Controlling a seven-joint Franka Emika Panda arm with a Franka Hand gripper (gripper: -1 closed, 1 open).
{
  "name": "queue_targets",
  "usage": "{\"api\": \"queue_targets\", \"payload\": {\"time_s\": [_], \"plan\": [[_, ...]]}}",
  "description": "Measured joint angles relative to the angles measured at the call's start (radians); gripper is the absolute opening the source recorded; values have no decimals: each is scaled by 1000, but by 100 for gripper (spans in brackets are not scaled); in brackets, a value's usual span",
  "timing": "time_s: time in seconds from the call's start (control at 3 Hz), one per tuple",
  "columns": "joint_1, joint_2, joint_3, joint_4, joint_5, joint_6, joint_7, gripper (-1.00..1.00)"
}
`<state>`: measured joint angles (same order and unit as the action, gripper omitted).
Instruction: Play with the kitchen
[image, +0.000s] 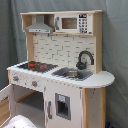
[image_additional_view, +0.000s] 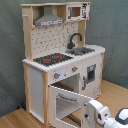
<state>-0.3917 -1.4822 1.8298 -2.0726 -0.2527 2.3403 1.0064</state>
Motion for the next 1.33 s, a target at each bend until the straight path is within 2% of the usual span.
{"api": "queue_targets", "payload": {"time_s": [0.33, 0.67, 1.0, 1.33], "plan": [[41, 13, 23, -73, 8, -54, 39, 100], [83, 14, 24, -171, 27, -58, 42, 100], [82, 15, 26, -271, 30, -53, 28, 100], [12, 15, 49, -313, 29, 10, 14, 100]]}}
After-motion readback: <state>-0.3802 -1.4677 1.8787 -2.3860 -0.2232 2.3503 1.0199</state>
